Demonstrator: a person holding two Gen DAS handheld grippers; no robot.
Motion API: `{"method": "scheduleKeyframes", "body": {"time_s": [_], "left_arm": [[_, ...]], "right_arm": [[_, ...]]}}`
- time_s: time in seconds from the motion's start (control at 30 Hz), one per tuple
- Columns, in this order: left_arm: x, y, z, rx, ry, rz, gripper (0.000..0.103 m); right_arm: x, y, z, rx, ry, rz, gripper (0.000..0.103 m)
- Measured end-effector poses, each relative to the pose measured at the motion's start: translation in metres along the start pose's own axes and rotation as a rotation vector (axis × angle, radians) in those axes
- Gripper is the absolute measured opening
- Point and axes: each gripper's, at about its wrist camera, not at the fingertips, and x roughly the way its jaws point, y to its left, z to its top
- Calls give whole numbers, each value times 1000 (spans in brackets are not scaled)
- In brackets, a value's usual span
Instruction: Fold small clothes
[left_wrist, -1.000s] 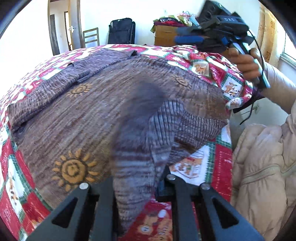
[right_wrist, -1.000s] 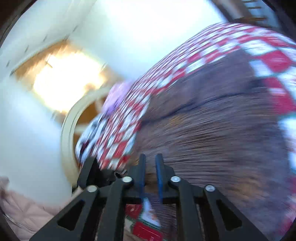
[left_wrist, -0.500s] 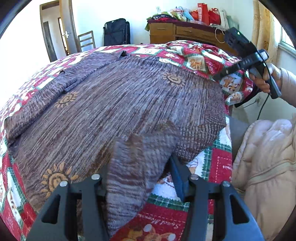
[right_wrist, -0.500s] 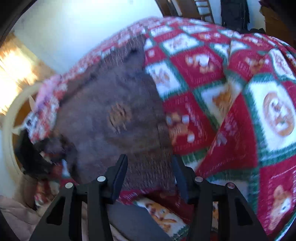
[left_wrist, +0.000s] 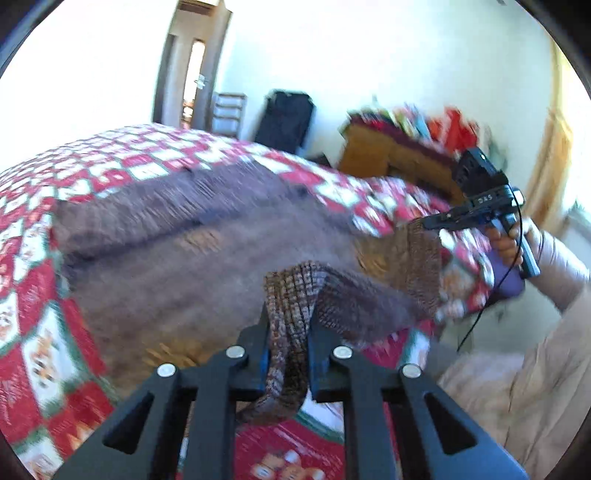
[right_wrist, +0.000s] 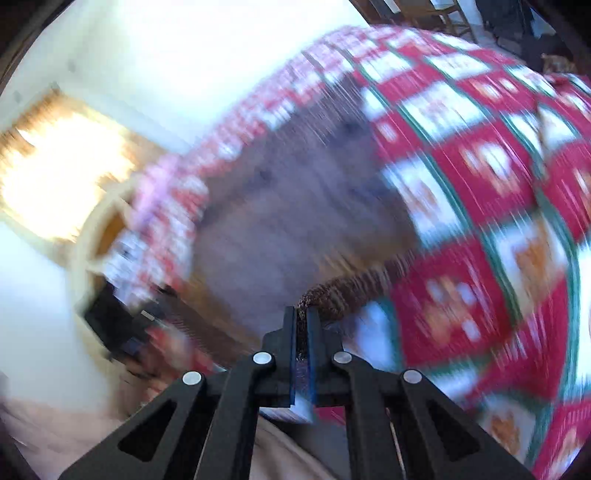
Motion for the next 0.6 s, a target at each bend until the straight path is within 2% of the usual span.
{"method": "scheduleKeyframes", "body": {"time_s": [0.07, 0.13, 0.27, 0.37, 0.47, 0.5, 0.57, 0.6], "left_arm": [[-2, 16, 8, -55, -38, 26, 16], [0, 36, 14, -124, -60, 79, 16], [13, 73, 10, -260, -49, 196, 16], [29, 97, -2, -367, -20, 242, 16], [41, 109, -14, -410, 15, 282, 16], [43, 109, -17, -410, -1, 283, 16], [40, 108, -17, -407, -7, 283, 18], [41, 109, -17, -409, -7, 284, 19]], "right_arm": [[-2, 4, 28, 26, -45, 93, 4], [0, 5, 50, 35, -78, 133, 4], [30, -7, 83, 86, -100, 125, 4], [53, -28, 98, 138, -113, 90, 7], [71, -56, 109, 272, -142, 100, 7], [71, -63, 108, 301, -159, 113, 8], [64, -74, 102, 339, -201, 117, 21], [60, -75, 98, 345, -218, 112, 41]]}}
